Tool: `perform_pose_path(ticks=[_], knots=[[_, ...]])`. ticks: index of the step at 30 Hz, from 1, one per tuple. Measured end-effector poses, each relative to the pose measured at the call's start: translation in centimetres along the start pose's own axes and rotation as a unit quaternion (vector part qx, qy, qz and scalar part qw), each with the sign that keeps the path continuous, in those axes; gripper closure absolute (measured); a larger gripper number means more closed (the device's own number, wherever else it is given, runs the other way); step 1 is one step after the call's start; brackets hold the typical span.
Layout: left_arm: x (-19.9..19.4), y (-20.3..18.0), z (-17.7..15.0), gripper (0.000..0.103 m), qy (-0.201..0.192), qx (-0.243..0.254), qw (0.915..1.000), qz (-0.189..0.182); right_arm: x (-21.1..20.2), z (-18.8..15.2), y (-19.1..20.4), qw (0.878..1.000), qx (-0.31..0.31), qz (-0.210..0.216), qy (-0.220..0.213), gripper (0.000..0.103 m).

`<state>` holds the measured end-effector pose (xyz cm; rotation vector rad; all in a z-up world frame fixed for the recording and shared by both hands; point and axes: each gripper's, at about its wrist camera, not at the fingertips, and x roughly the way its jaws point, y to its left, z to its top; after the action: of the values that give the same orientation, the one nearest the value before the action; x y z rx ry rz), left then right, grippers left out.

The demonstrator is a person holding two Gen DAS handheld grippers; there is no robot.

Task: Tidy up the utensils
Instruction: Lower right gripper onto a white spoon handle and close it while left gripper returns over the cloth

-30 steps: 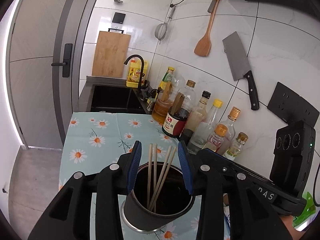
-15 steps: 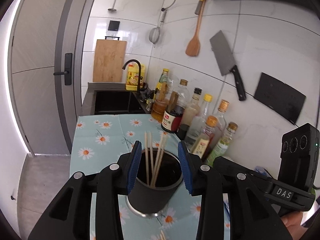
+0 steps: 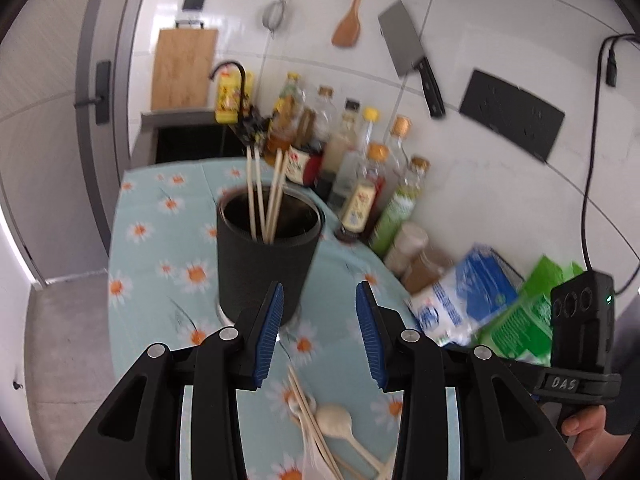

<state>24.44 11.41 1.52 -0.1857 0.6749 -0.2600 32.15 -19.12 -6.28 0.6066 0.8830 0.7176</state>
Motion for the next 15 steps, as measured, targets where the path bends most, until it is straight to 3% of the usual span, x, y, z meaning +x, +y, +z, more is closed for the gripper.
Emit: perform_pose_path(ticks=[3,8,15], knots=[[0.6,0.3,-1.9,0.067,0.034,-0.005,0.9993,-0.015,-0.3,-2.9,-2.9,0.996,0.082,0.022,0.027,0.064],[1.8,0.8,-4.2,0.067,0.078,-0.002,0.9966,-0.029,-0.6,-7.0,-6.9,0.982,0.183,0.021,0.051,0.064],[2.3,1.6,-6.1,0.067,0.11,0.0,0.9932,-0.038,-0.5,-10.1,-9.3,0.96,0.272,-0.023,0.066,0.064]])
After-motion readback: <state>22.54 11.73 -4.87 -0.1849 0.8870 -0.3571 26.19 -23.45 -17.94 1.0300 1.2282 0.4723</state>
